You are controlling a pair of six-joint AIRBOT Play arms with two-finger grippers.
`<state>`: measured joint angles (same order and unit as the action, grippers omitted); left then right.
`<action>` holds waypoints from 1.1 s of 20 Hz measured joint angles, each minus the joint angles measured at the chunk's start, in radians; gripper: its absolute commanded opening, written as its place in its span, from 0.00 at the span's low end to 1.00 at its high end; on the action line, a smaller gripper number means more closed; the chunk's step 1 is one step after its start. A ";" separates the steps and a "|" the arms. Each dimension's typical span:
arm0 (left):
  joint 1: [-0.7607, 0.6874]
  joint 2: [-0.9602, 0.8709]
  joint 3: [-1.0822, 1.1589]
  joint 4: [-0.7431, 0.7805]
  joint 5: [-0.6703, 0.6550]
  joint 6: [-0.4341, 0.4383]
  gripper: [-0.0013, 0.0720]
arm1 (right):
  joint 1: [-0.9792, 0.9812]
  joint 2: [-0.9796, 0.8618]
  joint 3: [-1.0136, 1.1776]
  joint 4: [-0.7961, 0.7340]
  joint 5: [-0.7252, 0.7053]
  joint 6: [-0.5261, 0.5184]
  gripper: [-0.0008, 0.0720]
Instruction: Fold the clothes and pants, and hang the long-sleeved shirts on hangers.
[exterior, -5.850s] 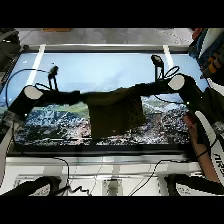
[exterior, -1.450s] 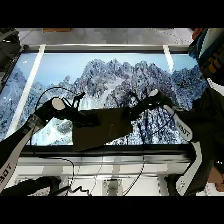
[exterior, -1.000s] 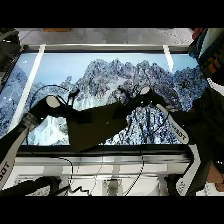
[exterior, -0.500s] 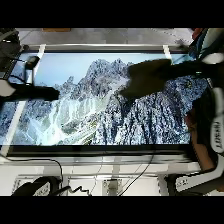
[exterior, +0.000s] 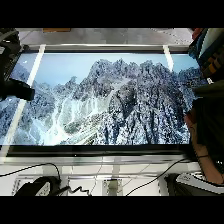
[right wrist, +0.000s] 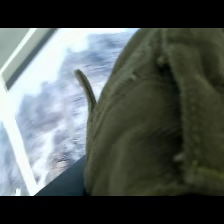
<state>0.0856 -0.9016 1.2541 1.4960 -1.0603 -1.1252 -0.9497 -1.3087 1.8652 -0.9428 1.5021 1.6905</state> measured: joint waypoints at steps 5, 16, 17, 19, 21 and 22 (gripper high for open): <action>0.001 0.006 0.000 0.014 0.001 0.003 0.04 | -0.155 0.038 0.000 -0.332 0.204 0.088 0.08; 0.001 0.007 0.000 0.018 0.002 0.003 0.04 | -0.226 0.046 0.001 -0.540 0.246 0.121 0.81; 0.001 0.007 0.000 0.018 0.002 0.003 0.04 | -0.227 0.046 0.001 -0.523 0.239 0.121 0.68; 0.001 0.007 0.000 0.018 0.002 0.003 0.04 | -0.227 0.044 0.001 -0.436 0.225 0.121 0.22; 0.001 0.007 0.000 0.018 0.002 0.003 0.04 | -0.218 0.043 0.000 -0.250 0.213 0.103 0.07; 0.001 0.007 0.000 0.018 0.002 0.003 0.04 | -0.203 0.043 -0.001 -0.142 0.206 0.080 0.07</action>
<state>0.0868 -0.8948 1.2541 1.5143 -1.0588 -1.1221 -1.1530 -1.2659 1.8645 -1.0851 1.7081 1.7710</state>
